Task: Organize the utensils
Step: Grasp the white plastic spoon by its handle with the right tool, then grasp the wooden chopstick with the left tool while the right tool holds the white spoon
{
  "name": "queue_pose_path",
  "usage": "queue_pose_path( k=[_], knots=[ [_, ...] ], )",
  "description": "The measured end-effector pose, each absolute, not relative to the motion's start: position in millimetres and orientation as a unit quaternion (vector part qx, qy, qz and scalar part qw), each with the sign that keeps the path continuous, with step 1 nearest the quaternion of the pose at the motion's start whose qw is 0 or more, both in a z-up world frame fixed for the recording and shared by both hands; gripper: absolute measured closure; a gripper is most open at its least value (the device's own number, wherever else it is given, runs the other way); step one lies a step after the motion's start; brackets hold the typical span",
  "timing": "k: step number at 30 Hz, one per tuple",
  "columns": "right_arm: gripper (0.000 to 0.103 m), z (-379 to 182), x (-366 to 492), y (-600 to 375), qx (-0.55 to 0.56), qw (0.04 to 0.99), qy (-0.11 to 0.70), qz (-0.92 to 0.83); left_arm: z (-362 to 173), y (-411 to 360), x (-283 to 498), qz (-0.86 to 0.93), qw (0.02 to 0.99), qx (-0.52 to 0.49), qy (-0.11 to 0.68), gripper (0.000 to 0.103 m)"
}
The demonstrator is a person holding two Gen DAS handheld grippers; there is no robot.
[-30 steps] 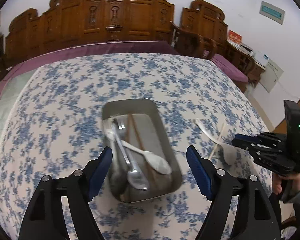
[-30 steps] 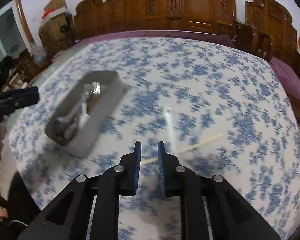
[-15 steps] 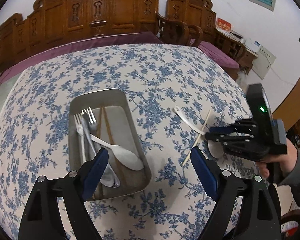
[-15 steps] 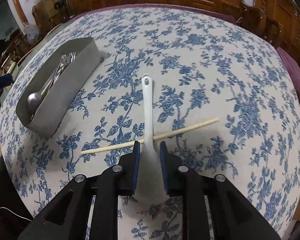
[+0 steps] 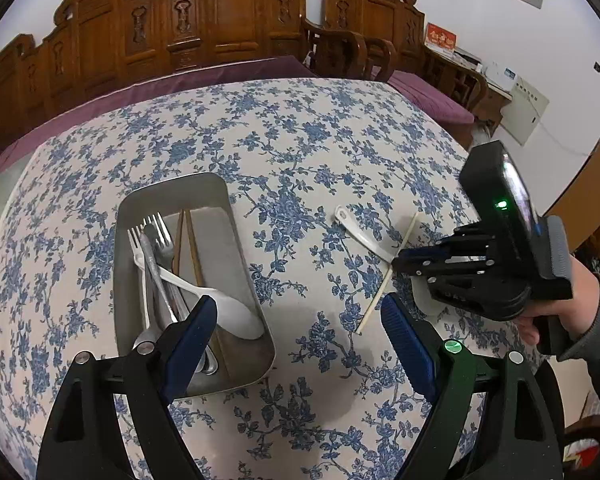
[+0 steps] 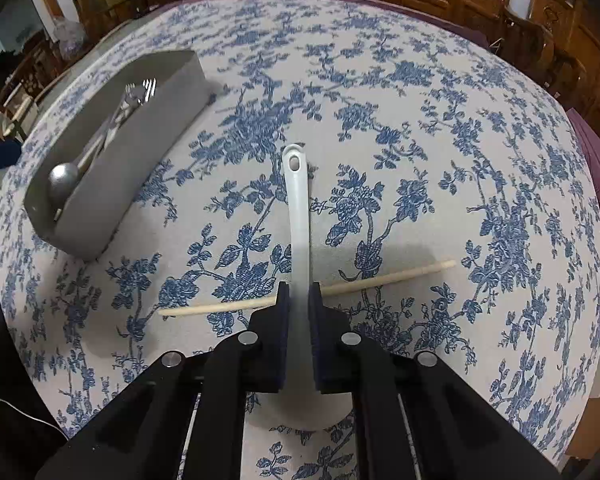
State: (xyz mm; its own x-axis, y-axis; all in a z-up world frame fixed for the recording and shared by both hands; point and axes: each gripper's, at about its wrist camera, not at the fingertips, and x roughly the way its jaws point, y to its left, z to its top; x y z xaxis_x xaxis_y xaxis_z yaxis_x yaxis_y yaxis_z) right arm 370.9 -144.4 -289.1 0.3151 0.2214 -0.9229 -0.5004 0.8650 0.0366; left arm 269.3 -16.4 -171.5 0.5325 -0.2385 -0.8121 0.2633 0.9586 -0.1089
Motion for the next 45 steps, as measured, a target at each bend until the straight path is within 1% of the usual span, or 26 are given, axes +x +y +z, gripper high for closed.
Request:
queue_pose_path(
  k=[11,17,18,20,24,26,29,35,39,40,42,44,45],
  knots=[
    [0.092,-258,345,-178,-0.084,0.831,0.5,0.228,-188,-46,278,-0.161,0.864,0.03,0.476,0.022],
    [0.092,-257,329,-208,-0.064,0.837,0.499,0.216,-202,-74,284,-0.183,0.854,0.047,0.484,0.023],
    [0.092,-258,326,-213,-0.061,0.838,0.499,0.213,-205,-78,285,-0.186,0.852,0.048,0.487,0.025],
    [0.092,-261,323,-222,-0.054,0.838,0.5,0.209,-214,-88,290,-0.194,0.844,0.054,0.497,0.035],
    [0.092,-265,314,-240,-0.045,0.84,0.503,0.199,-230,-105,294,-0.205,0.834,0.066,0.509,0.043],
    [0.092,-266,311,-248,-0.041,0.841,0.503,0.195,-239,-113,297,-0.209,0.828,0.073,0.516,0.053],
    [0.092,-266,310,-257,-0.033,0.842,0.503,0.19,-249,-121,301,-0.21,0.821,0.083,0.524,0.06],
    [0.092,-267,305,-266,-0.026,0.844,0.502,0.187,-263,-129,310,-0.197,0.816,0.097,0.535,0.071],
    [0.092,-266,304,-267,-0.023,0.844,0.501,0.189,-264,-131,313,-0.195,0.819,0.107,0.529,0.071],
    [0.092,-266,304,-267,-0.023,0.844,0.5,0.19,-264,-131,314,-0.194,0.819,0.109,0.529,0.072],
    [0.092,-266,303,-266,-0.024,0.845,0.499,0.19,-265,-131,314,-0.188,0.822,0.118,0.525,0.08],
    [0.092,-265,302,-265,-0.025,0.845,0.499,0.191,-265,-131,313,-0.193,0.821,0.118,0.524,0.096],
    [0.092,-265,301,-264,-0.025,0.845,0.499,0.191,-264,-131,312,-0.196,0.819,0.119,0.526,0.097]
  ],
)
